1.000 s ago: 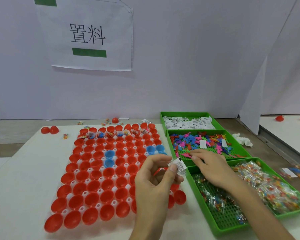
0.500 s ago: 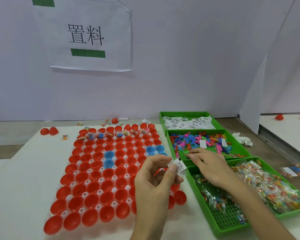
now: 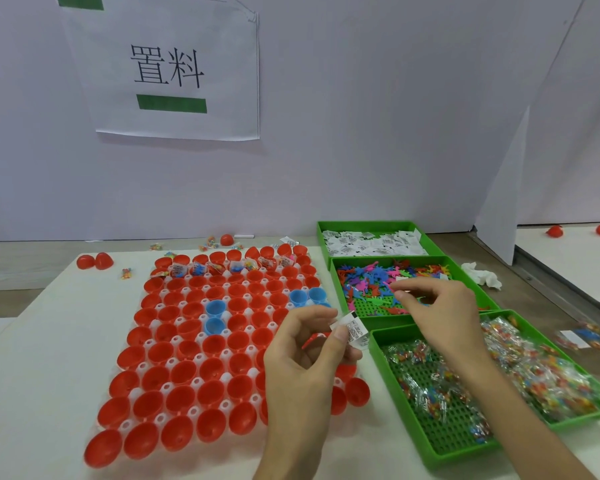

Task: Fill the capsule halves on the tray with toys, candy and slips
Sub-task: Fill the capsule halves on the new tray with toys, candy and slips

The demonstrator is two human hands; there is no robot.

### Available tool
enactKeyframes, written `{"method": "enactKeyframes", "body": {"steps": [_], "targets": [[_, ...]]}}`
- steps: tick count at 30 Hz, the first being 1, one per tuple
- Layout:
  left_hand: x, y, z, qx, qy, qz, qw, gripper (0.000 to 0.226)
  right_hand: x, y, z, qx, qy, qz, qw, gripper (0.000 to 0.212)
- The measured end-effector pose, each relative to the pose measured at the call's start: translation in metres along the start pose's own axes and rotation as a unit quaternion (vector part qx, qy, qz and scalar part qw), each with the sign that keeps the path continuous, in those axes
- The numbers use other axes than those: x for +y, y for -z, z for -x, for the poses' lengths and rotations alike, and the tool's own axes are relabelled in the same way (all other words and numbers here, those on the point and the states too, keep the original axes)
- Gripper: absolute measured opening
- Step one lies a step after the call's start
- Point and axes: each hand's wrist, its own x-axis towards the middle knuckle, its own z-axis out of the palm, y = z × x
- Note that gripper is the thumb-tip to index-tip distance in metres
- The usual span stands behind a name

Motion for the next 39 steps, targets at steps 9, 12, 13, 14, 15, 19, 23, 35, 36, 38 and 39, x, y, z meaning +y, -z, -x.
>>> {"method": "enactKeyframes", "body": {"steps": [9,12,13,14,15,19,23,35,36,38,39], "targets": [[0.0,0.0,0.0,0.0,0.0,0.005,1.0,0.012,-0.002,0.0,0.001,0.004,-0.017,-0.094,0.995,0.024],[0.0,0.0,0.0,0.0,0.0,0.007,1.0,0.012,-0.006,0.003,0.001,0.013,-0.009,-0.126,0.992,0.024],[0.0,0.0,0.0,-0.001,0.001,0.008,1.0,0.012,-0.009,0.005,0.001,0.002,-0.007,-0.149,0.989,0.025],[0.0,0.0,0.0,0.0,0.002,0.011,1.0,0.013,-0.013,0.007,0.001,-0.02,-0.006,-0.186,0.982,0.026],[0.001,0.0,0.0,0.001,0.002,0.013,1.0,0.014,-0.019,0.009,0.001,-0.054,-0.008,-0.238,0.97,0.026],[0.001,0.001,-0.001,0.002,-0.001,0.012,1.0,0.013,-0.039,0.015,0.009,-0.201,0.014,-0.359,0.911,0.023],[0.0,0.002,-0.001,0.0,-0.004,-0.002,1.0,0.01,-0.047,0.019,0.016,-0.265,0.032,-0.354,0.896,0.019],[-0.002,0.003,-0.002,0.041,0.017,0.005,0.999,0.018,-0.057,0.02,0.02,-0.276,-0.004,-0.371,0.886,0.013],[-0.002,0.003,-0.003,0.046,0.018,0.005,0.999,0.02,-0.058,0.019,0.021,-0.274,-0.007,-0.373,0.886,0.013],[-0.002,0.003,-0.003,0.05,0.018,0.003,0.999,0.021,-0.058,0.018,0.021,-0.269,-0.012,-0.371,0.889,0.011],[-0.002,0.003,-0.003,0.051,0.018,0.006,0.999,0.021,-0.058,0.017,0.021,-0.263,-0.015,-0.37,0.891,0.011]]}}
